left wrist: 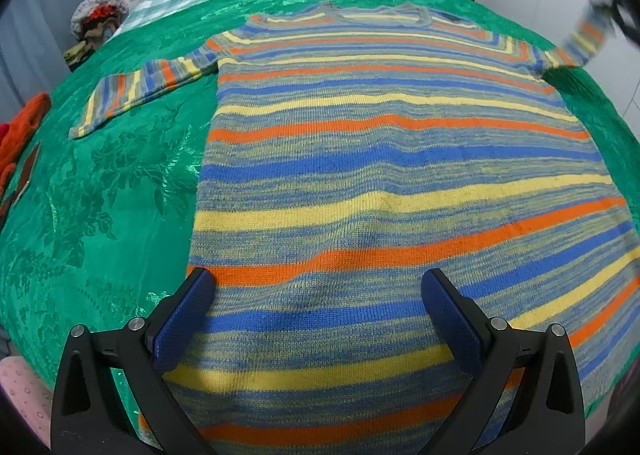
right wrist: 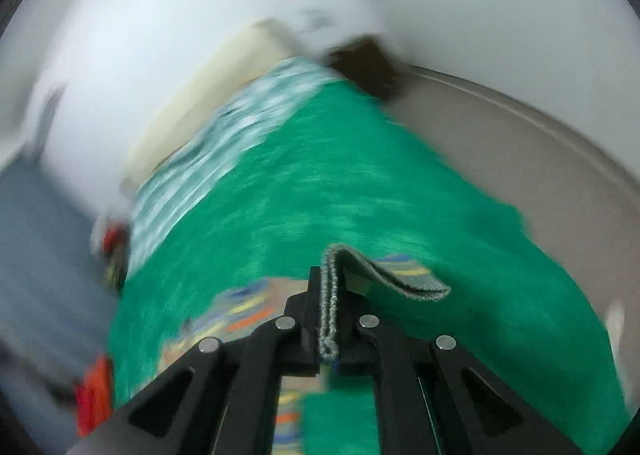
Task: Fold small clothes
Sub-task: 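Grasp the sleeve cuff with the right tool, then carry the sleeve across the sweater body with the right tool and release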
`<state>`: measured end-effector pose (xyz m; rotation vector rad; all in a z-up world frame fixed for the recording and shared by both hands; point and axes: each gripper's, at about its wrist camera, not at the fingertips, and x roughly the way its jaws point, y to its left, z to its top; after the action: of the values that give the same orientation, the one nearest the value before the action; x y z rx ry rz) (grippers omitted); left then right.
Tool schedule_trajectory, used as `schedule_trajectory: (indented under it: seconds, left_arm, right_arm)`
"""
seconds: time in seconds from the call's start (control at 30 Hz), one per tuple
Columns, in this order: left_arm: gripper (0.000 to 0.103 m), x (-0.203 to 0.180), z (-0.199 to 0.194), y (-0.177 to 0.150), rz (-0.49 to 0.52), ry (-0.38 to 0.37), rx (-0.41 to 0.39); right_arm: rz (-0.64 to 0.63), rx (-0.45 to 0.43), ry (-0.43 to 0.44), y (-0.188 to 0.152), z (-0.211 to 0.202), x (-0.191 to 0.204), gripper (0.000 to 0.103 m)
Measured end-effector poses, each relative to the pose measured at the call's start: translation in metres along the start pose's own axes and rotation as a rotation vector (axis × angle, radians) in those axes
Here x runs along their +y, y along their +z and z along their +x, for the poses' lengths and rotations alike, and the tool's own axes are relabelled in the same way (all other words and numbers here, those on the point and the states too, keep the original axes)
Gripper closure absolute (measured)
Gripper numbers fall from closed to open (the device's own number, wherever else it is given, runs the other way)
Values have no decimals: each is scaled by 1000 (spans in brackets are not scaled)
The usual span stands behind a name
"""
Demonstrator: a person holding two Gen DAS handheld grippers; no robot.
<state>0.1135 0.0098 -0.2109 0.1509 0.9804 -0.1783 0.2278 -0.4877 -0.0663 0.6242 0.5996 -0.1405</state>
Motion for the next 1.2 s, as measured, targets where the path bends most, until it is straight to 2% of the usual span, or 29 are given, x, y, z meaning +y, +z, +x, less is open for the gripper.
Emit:
schedule_trajectory:
  seconds: [0.1,0.2,0.23,0.27,0.3,0.33,0.37,0.43,0.53,0.6,0.63,0.67,0.7,0.73,0.77,0.8,0.83,0.87,0.93,0.97,1.0,1.07,1.1,1.13,1.17,1.2]
  left_arm:
    - [0,2,-1,-1,-4,-12,-3]
    - [0,3,-2,-2,-2,-13,-11]
    - [0,2,-2,-3,-1,-14,-15]
    - [0,2,-2,-3,-1,-14,-17]
    - [0,2,-2,-4,-1,-16,-19]
    - [0,2,-2,-4,-1,-17,-20]
    - [0,2,-2,-4,-1,-19,-19]
    - [0,2,-3,-5,-1,-22,-21]
    - [0,2,-3,-6,-1,-22,-29]
    - [0,1,-3,-7,1,-18,-31]
    - [0,1,-3,-7,1,-18,-31]
    - [0,1,-3,-7,1,-18,-30]
    - [0,1,-3,-7,2,-19,-31]
    - [0,1,-3,-7,2,-18,-30]
    - [0,1,-3,-7,3,-17,-27]
    - [0,0,-3,-6,4,-17,-23]
    - [0,1,-4,-5,4,-18,-15]
    - [0,1,-5,-5,6,-20,-8]
    - [0,2,-6,-3,3,-24,5]
    - [1,2,-8,-2,6,-24,10]
    - [1,0,-9,-2,11,-24,16]
    - [0,-2,-10,0,20,-29,26]
    - [1,-4,-10,1,28,-33,36]
    - [1,-6,-10,1,31,-31,43]
    - [1,-6,-12,2,34,-32,57]
    - [1,-5,-15,4,34,-43,72]
  right_arm:
    - [-167,63,93,5,25,80,99]
    - [-274,136,146,-13,65,140,99]
    - [-288,161,164,-21,80,152,94]
    - [-286,210,218,-33,102,164,83]
    - [-265,280,273,-45,122,169,67]
    - [-236,341,303,-60,135,166,24]
    - [-191,409,339,-70,152,163,18]
    - [-126,456,417,-75,168,155,18]
    - [-63,397,456,-62,153,127,18]
    - [-62,394,355,-52,144,101,21]
    - [-63,412,329,-49,143,91,30]
    - [-52,452,312,-51,147,78,33]
    - [-19,529,300,-60,157,63,35]
    - [12,605,280,-70,169,52,45]
    - [15,667,205,-84,180,38,60]
    - [-49,697,55,-97,188,25,76]
    - [-100,684,-8,-103,190,21,103]
    - [-150,626,-55,-103,182,17,103]
    - [-193,512,-86,-99,157,24,92]
    - [-219,478,-70,-99,143,32,92]
    - [-242,472,-16,-99,132,42,92]
    - [-297,493,40,-112,124,61,78]
    - [-320,517,43,-121,123,65,71]
    - [-331,554,27,-134,126,60,60]
    - [-342,606,-34,-147,133,52,63]
    - [-354,645,-119,-159,139,39,71]
